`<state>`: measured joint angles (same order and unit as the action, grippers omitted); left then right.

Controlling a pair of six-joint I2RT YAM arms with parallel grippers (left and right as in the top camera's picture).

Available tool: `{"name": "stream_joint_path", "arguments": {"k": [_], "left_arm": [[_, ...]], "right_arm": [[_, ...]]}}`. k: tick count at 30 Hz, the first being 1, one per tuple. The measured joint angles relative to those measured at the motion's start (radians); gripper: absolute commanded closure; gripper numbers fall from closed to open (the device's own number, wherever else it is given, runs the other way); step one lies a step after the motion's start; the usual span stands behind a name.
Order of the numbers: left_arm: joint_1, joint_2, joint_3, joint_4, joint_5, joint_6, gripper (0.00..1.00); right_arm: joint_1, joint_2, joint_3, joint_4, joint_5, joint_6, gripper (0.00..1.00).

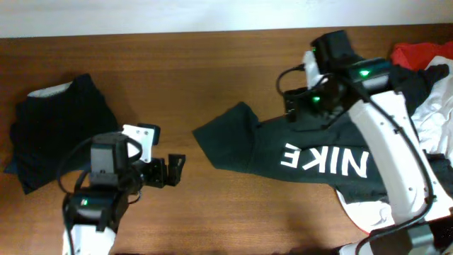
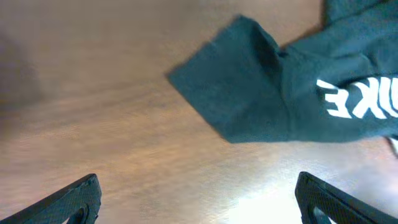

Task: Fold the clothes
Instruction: 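Drag the black t-shirt leftward and hand its edge to the left gripper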

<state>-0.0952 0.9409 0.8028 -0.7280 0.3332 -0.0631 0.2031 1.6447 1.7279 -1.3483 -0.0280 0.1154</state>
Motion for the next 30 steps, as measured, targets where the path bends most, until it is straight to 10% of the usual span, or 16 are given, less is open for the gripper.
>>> {"name": "stream_joint_path", "arguments": {"k": [13,15,17,18,22,26,29,30], "left_arm": [[-0.441,0.736,0.014,0.459,0.158,-0.581,0.04],[-0.496,0.782,0.017,0.607,0.165,-0.642,0.26],[-0.531,0.818,0.02,0.692,0.142,-0.666,0.87],[-0.546,0.837,0.02,0.719,0.101,-0.676,0.99],[-0.528,0.845,0.025,0.716,0.006,-0.675,0.99],[-0.24,0.703,0.18,0.439,-0.093,-0.48,0.98],[0.029,0.649,0.364,0.473,-0.177,-0.412,0.01],[0.086,0.649,0.389,0.478,-0.182,-0.398,0.01]], "right_arm": [[-0.155,-0.001,0.0,-0.111,0.013,0.016,0.01],[-0.155,-0.001,0.0,-0.111,0.013,0.016,0.01],[-0.155,-0.001,0.0,-0.112,0.013,0.016,0.01],[-0.155,-0.001,0.0,-0.114,0.013,0.016,0.01],[-0.155,-0.001,0.0,-0.115,0.017,0.016,0.01],[-0.155,-0.001,0.0,-0.117,0.026,0.016,0.01],[-0.155,-0.001,0.0,-0.118,0.029,0.016,0.01],[-0.155,-0.001,0.0,-0.118,0.029,0.016,0.01]]}}
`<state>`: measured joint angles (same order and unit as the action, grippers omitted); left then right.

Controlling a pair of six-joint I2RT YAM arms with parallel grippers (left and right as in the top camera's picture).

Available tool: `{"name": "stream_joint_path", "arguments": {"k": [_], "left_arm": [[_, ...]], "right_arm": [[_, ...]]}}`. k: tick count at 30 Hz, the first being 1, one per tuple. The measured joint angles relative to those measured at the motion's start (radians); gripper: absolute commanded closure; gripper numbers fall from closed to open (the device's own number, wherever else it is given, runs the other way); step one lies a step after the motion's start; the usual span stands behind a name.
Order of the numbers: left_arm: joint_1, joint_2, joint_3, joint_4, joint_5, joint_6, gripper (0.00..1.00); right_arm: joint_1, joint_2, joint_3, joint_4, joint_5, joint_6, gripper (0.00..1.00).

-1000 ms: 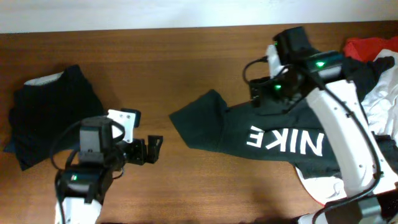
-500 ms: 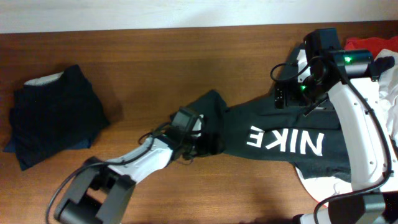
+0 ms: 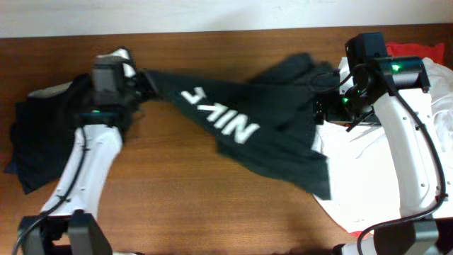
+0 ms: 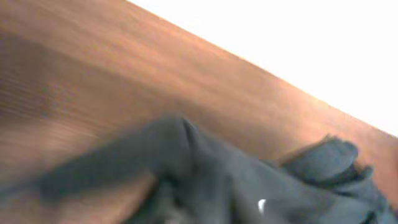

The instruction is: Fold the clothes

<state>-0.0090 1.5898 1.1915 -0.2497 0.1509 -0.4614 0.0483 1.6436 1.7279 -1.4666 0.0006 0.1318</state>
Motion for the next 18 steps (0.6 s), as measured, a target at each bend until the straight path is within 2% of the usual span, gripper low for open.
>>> {"name": "stream_joint_path", "arguments": {"k": [2,4,7,9,12,14,15,16,18], "left_arm": [[0.071,0.011,0.011,-0.072,0.034,0.005,0.01],[0.074,0.035,0.02,-0.266,0.101,0.01,0.01],[-0.008,0.102,0.013,-0.541,0.187,0.014,0.01],[-0.128,0.149,-0.017,-0.555,0.213,0.014,0.05],[-0.273,0.22,-0.078,-0.48,0.229,0.019,0.25],[-0.338,0.28,-0.076,-0.437,0.221,-0.002,0.28],[-0.353,0.285,-0.075,-0.431,0.212,-0.008,0.34],[-0.362,0.289,-0.072,-0.419,0.209,-0.012,0.45],[-0.366,0.303,-0.067,-0.374,0.206,-0.021,0.83]], "right_arm": [[0.0,0.0,0.0,0.001,0.0,0.0,0.01],[0.0,0.0,0.0,0.001,0.0,-0.001,0.01],[0.0,0.0,0.0,0.0,0.0,-0.001,0.01],[0.0,0.0,0.0,0.0,0.0,0.0,0.01],[0.0,0.0,0.0,0.001,0.0,0.0,0.01],[0.0,0.0,0.0,0.0,0.0,-0.001,0.01],[0.0,0.0,0.0,0.0,0.0,-0.001,0.01],[0.0,0.0,0.0,0.0,0.0,-0.001,0.01],[0.0,0.0,0.0,0.0,0.0,-0.001,0.01]]}}
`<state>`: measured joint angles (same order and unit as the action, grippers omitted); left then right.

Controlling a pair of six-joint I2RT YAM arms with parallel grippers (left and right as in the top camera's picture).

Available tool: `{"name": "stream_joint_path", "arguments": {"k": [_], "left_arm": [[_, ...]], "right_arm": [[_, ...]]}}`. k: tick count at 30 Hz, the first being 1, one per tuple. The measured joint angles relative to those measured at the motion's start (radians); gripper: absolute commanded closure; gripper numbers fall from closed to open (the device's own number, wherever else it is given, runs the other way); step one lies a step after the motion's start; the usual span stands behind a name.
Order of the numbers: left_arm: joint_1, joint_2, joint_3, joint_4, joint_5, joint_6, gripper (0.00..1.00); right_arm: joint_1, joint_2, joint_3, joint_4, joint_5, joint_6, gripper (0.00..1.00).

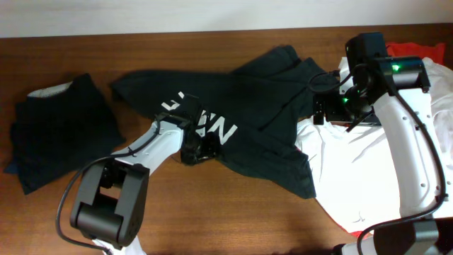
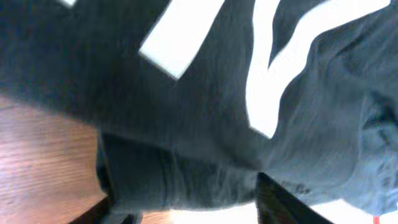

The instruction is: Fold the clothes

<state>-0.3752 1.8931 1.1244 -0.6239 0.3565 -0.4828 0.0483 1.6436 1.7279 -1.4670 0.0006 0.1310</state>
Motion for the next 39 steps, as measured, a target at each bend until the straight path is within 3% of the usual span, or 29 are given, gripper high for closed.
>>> {"name": "stream_joint_path", "arguments": {"k": [1,4,6,9,10,11,12,14,17,20,22,23,26,28,29,30,35,37,39], "left_arm": [[0.0,0.012,0.005,0.013,-0.005,0.0,1.0],[0.001,0.026,0.006,-0.024,-0.025,-0.004,1.0],[0.01,0.022,0.024,-0.132,-0.087,-0.004,1.0],[0.157,-0.016,0.057,-0.308,-0.314,0.001,1.0],[0.227,-0.036,0.094,-0.323,-0.365,0.007,0.95],[0.349,-0.089,0.196,-0.315,-0.425,0.013,0.28],[0.421,-0.14,0.257,-0.311,-0.434,0.019,0.01],[0.473,-0.182,0.278,-0.372,-0.36,0.023,0.01],[0.399,-0.158,0.187,-0.492,-0.28,0.023,0.01],[0.314,-0.148,0.025,-0.446,-0.263,0.023,0.01],[0.29,-0.148,-0.075,-0.332,-0.293,0.023,0.01],[0.29,-0.146,-0.098,-0.275,-0.304,0.023,0.03],[0.29,-0.145,-0.139,-0.071,-0.324,0.022,0.28],[0.29,-0.146,-0.163,0.008,-0.329,0.024,0.56],[0.29,-0.148,-0.171,0.031,-0.321,0.023,0.74],[0.29,-0.149,-0.174,0.034,-0.31,0.022,0.98],[0.29,-0.149,-0.184,0.038,-0.269,0.027,1.0],[0.29,-0.161,-0.153,-0.11,-0.258,0.058,1.0],[0.296,-0.239,-0.084,-0.325,-0.267,0.078,1.0]], "right_arm": [[0.0,0.0,0.0,-0.002,0.0,0.0,0.01],[0.0,0.0,0.0,-0.001,0.0,0.0,0.01],[0.0,0.0,0.0,-0.001,0.0,0.001,0.01],[0.0,0.0,0.0,-0.003,0.0,0.0,0.02],[0.0,0.0,0.0,-0.002,0.0,0.0,0.01],[0.0,0.0,0.0,-0.002,0.0,0.001,0.01],[0.0,0.0,0.0,-0.002,0.0,0.0,0.01],[0.0,0.0,0.0,-0.002,0.0,0.0,0.01],[0.0,0.0,0.0,-0.002,0.0,0.0,0.01],[0.0,0.0,-0.004,0.001,0.0,0.0,0.01],[0.0,0.0,-0.024,0.007,0.0,0.001,0.01],[0.0,0.0,-0.027,0.01,0.0,0.0,0.01],[0.0,0.0,-0.027,0.008,0.0,0.001,0.01],[0.0,0.0,-0.028,0.008,0.0,0.0,0.01],[0.0,0.0,-0.028,0.009,0.0,0.0,0.01],[0.0,0.0,-0.029,0.009,0.0,0.0,0.01],[0.0,0.0,-0.029,0.011,0.0,0.0,0.02],[0.0,0.0,-0.029,0.012,0.0,0.0,0.41],[0.0,0.0,-0.049,0.024,0.0,0.003,0.68]]}}
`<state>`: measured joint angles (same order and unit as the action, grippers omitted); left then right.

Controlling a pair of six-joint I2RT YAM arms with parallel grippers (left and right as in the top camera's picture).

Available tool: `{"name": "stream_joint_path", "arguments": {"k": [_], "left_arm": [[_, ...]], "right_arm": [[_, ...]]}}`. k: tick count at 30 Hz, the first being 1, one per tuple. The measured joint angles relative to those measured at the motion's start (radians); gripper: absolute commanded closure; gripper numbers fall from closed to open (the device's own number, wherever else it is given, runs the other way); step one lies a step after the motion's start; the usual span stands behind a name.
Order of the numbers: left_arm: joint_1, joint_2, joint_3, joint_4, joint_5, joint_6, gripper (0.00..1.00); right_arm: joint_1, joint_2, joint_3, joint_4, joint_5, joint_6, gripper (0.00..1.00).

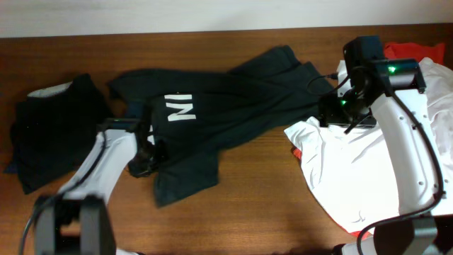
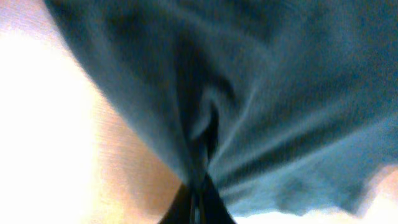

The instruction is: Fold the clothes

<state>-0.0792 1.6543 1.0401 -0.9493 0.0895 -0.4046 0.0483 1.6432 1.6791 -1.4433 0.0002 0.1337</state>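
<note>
A dark Nike shirt lies crumpled across the far middle of the table, with only "NI" of its white lettering showing. One flap reaches toward the front. My left gripper sits at the shirt's left lower edge. In the left wrist view this gripper is shut, pinching a fold of the dark cloth. My right gripper hovers at the shirt's right end, beside the white cloth; its jaws cannot be made out.
A folded dark garment lies at the left edge. A heap of white clothing covers the right side, with something red behind it. Bare wooden table shows at the front middle.
My left gripper has gone from the shirt's lower hem near the middle to further left, shut on cloth. The lower right part of the shirt now lies folded leftward, hiding half the lettering.
The shirt first lay at the right with my left gripper open near the front left. Then my left gripper held it stretched across to the far left. Then the shirt lay spread in the middle with the gripper at its hem, and now its lower part is drawn left.
</note>
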Motion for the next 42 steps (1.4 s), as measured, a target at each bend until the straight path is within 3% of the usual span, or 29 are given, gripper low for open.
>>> {"name": "stream_joint_path", "arguments": {"k": [1,2,4,5,6,8,9,11,15,16,18,19,20,21,24,25,26,28,31,33,36,42], "left_arm": [[0.016,-0.08,0.024,-0.071,-0.011,0.003,1.0],[0.044,-0.169,0.04,-0.111,-0.025,0.005,1.0],[0.101,-0.264,0.051,-0.164,-0.044,0.008,1.0],[0.127,-0.27,0.051,-0.208,-0.045,0.01,1.0],[0.155,-0.271,0.05,-0.233,-0.049,0.01,1.0],[0.168,-0.271,0.05,-0.243,-0.056,0.01,1.0],[0.167,-0.272,0.05,-0.241,-0.056,0.01,1.0],[0.167,-0.272,0.05,-0.234,-0.056,0.01,1.0],[0.167,-0.272,0.05,-0.229,-0.056,0.013,1.0],[0.167,-0.272,0.05,-0.229,-0.056,0.013,1.0],[0.167,-0.272,0.05,-0.231,-0.056,0.013,1.0],[0.167,-0.272,0.05,-0.231,-0.056,0.013,1.0],[0.167,-0.272,0.05,-0.232,-0.056,0.013,1.0],[0.167,-0.272,0.05,-0.233,-0.056,0.013,1.0],[0.167,-0.272,0.05,-0.234,-0.056,0.013,1.0],[0.167,-0.272,0.05,-0.238,-0.056,0.013,1.0],[0.167,-0.273,0.05,-0.259,-0.056,0.013,1.0],[0.167,-0.273,0.05,-0.328,-0.06,0.013,1.0],[0.167,-0.274,0.05,-0.309,-0.072,0.016,1.0],[0.167,-0.274,0.05,-0.296,-0.076,0.016,1.0],[0.167,-0.274,0.05,-0.294,-0.079,0.016,1.0],[0.167,-0.274,0.05,-0.291,-0.079,0.016,1.0]], "right_arm": [[0.0,0.0,-0.032,0.029,0.0,-0.002,0.8],[0.0,0.007,-0.092,0.08,-0.003,-0.006,0.8],[0.0,0.022,-0.22,0.188,-0.032,-0.003,0.41],[0.0,0.032,-0.294,0.267,-0.048,-0.002,0.31],[0.0,0.036,-0.355,0.335,-0.057,0.002,0.31],[0.0,0.038,-0.468,0.475,-0.07,-0.002,0.42],[0.0,0.039,-0.513,0.531,-0.074,-0.002,0.6],[0.0,0.043,-0.604,0.661,-0.109,-0.003,0.76],[0.0,0.098,-0.722,0.912,-0.19,0.002,0.78],[0.0,0.114,-0.722,0.922,-0.193,0.002,0.84],[-0.003,0.129,-0.715,0.936,-0.161,0.008,0.84],[-0.008,0.138,-0.702,0.921,-0.131,0.042,0.82],[-0.027,0.144,-0.687,0.896,-0.063,0.105,0.7],[-0.063,0.146,-0.679,0.877,-0.008,0.141,0.66],[-0.315,0.158,-0.653,0.759,0.14,0.237,0.64],[-0.479,0.188,-0.599,0.646,0.106,0.271,0.55],[-0.547,0.202,-0.568,0.6,0.051,0.256,0.33],[-0.551,0.211,-0.472,0.509,-0.153,0.116,0.21],[-0.455,0.204,-0.414,0.484,-0.365,-0.019,0.24],[-0.393,0.204,-0.414,0.555,-0.404,-0.04,0.26],[-0.321,0.204,-0.414,0.602,-0.376,-0.003,0.3],[-0.315,0.233,-0.415,0.68,-0.337,0.058,0.39]]}}
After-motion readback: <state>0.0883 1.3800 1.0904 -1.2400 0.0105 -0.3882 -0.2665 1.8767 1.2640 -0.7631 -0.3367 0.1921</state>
